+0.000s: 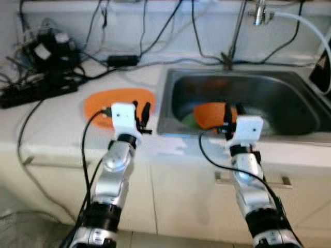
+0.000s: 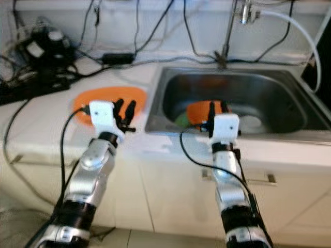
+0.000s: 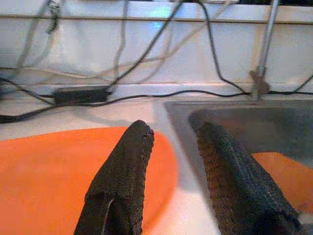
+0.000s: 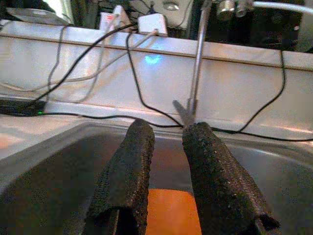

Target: Kitchen organization

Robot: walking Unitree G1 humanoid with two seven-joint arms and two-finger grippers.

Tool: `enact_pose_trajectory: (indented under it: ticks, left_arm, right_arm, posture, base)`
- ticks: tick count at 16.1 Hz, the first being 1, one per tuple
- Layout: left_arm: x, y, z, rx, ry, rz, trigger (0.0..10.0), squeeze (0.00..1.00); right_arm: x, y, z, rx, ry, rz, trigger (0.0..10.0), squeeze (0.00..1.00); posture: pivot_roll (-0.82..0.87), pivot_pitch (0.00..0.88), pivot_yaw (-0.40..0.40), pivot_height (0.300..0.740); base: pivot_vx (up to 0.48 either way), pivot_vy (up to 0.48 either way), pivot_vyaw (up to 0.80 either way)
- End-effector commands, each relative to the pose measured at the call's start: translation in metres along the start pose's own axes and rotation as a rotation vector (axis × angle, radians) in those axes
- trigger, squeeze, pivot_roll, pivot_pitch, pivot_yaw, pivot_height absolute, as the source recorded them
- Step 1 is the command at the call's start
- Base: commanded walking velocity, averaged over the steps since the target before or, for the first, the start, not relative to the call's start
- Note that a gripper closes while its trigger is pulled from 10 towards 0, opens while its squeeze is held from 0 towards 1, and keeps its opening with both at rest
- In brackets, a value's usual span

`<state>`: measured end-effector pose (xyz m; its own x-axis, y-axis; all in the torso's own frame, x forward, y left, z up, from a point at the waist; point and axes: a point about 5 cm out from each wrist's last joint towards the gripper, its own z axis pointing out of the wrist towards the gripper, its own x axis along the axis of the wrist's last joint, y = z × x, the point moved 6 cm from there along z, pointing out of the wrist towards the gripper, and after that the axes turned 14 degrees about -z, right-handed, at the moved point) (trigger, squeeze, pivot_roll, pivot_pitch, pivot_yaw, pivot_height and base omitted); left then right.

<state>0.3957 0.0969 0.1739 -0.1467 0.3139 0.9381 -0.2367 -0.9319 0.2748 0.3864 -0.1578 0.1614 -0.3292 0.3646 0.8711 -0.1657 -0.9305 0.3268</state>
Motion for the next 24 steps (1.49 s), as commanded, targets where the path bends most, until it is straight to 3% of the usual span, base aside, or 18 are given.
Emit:
enact_pose_trajectory:
  ticks: [1,15,20,21,23,24]
  left_arm:
    - [0.006,0.006,0.001,-0.019,0.022,0.007,10.0,0.00]
    - [0.006,-0.002,0.001,0.011,0.014,0.039,10.0,0.00]
    - [0.033,-0.029,0.002,0.119,0.096,-0.030,10.0,0.00]
    - [0.046,-0.059,-0.005,0.198,0.123,-0.093,10.0,0.00]
    - [0.053,-0.074,-0.010,0.231,0.136,-0.113,10.0,0.02]
    - [0.061,-0.089,-0.016,0.263,0.155,-0.143,10.0,1.00]
  right_arm:
    - [-0.003,0.003,0.000,-0.010,-0.014,0.006,10.0,0.00]
    - [-0.009,0.002,0.001,0.003,-0.042,0.006,10.0,0.00]
    - [-0.009,0.001,0.000,0.005,-0.044,0.007,10.0,0.00]
    - [-0.010,0.000,0.000,0.009,-0.049,0.006,10.0,0.00]
    - [-0.010,0.000,-0.001,0.010,-0.050,0.007,10.0,0.00]
    - [-0.011,-0.001,-0.001,0.013,-0.053,0.007,10.0,0.00]
  posture:
    - [0.07,0.025,0.073,0.740]
    - [0.07,0.035,0.063,0.740]
    - [0.07,0.035,0.065,0.740]
    - [0.07,0.035,0.064,0.740]
    - [0.08,0.038,0.062,0.740]
    - [0.08,0.038,0.062,0.740]
  base:
    - [0.000,0.000,0.00]
    - [0.000,0.000,0.00]
    - [0.000,0.000,0.00]
    - [0.000,0.000,0.00]
    - [0.000,0.000,0.00]
    - [0.000,0.000,0.00]
